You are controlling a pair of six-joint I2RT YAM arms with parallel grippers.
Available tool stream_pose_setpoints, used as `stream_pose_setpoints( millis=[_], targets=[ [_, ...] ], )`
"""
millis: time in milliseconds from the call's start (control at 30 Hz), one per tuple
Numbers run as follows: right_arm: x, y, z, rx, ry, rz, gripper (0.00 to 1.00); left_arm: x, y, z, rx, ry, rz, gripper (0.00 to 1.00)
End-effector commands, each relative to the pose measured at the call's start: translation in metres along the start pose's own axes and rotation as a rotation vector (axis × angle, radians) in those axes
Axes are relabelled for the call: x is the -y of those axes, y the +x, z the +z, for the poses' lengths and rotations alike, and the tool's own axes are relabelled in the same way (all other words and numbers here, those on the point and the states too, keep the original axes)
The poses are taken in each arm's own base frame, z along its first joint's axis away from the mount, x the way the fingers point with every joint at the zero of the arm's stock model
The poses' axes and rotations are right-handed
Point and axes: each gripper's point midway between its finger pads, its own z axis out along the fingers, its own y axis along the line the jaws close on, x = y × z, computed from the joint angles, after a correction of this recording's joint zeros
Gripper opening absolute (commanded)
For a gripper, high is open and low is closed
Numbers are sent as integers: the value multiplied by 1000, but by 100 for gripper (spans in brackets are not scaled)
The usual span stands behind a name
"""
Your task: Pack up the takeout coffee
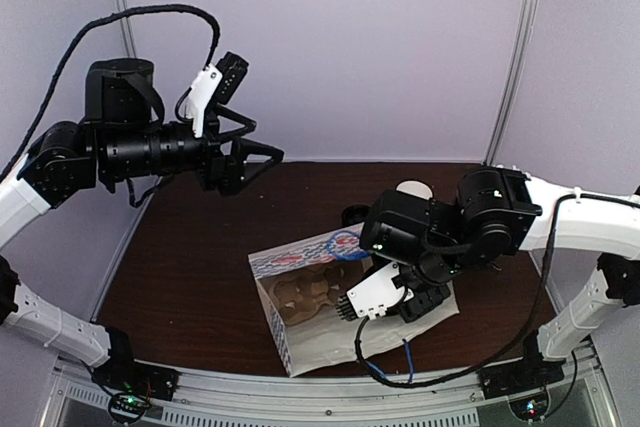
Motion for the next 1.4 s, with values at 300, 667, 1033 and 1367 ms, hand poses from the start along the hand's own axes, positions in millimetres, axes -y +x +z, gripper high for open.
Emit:
stream_pose_setpoints(
  millis=[300,667,1033,1367],
  targets=[
    [43,-10,8,16,214,31,37,-49,65,47,-156,-196,-28,85],
    [54,-13,44,-35,285,18,37,-34,79,45,-155,-84,-101,84],
    [62,-3,76,-95,306,14,37,-27,85,50,-156,-42,-108,83],
    [72,7,106,-136,265,38,39,-35,89,53,-166,-44,-111,83]
  ],
)
